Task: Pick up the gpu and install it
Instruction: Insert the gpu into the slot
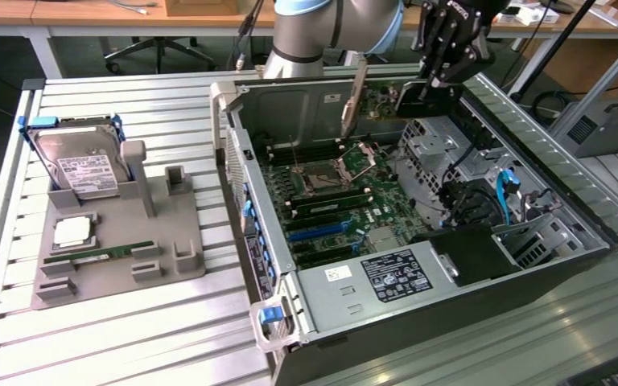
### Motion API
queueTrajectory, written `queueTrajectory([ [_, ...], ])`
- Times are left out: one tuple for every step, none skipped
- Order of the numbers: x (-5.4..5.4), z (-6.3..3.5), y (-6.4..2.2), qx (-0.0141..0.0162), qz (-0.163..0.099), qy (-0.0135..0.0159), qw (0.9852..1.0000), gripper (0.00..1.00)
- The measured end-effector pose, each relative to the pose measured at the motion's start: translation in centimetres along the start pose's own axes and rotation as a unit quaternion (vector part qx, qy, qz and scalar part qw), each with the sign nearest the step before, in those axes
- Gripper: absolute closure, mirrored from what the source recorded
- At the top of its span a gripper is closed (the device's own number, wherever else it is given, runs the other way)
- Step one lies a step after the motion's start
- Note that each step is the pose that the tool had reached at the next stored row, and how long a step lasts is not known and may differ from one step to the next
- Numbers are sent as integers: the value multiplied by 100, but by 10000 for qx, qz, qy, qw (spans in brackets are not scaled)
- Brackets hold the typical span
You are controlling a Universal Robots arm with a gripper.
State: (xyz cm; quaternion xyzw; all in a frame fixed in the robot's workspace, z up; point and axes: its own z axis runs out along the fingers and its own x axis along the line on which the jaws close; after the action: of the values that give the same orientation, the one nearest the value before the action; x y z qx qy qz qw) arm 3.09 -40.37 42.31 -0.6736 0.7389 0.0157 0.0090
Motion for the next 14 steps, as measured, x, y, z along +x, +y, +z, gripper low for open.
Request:
queueTrajectory([
  [1,0,6,0,0,0,10000,73],
  [2,1,11,-1,-5,-3,10000,73],
  [2,4,17,-2,-19,-11,10000,73],
  [3,6,26,-3,-31,-17,10000,73],
  [4,8,35,-4,-43,-21,10000,73],
  [5,8,40,-4,-53,-22,10000,73],
  [5,8,42,-5,-56,-22,10000,73],
  [5,8,42,-5,-56,-22,10000,73],
  [5,9,44,-5,-57,-23,10000,73],
  [5,9,44,-5,-57,-23,10000,73],
  [5,9,44,-5,-57,-23,10000,73],
  [5,9,44,-5,-65,-23,10000,73],
  [5,9,44,-7,-103,-22,9999,73],
  [6,10,50,-8,-139,-22,9999,73],
])
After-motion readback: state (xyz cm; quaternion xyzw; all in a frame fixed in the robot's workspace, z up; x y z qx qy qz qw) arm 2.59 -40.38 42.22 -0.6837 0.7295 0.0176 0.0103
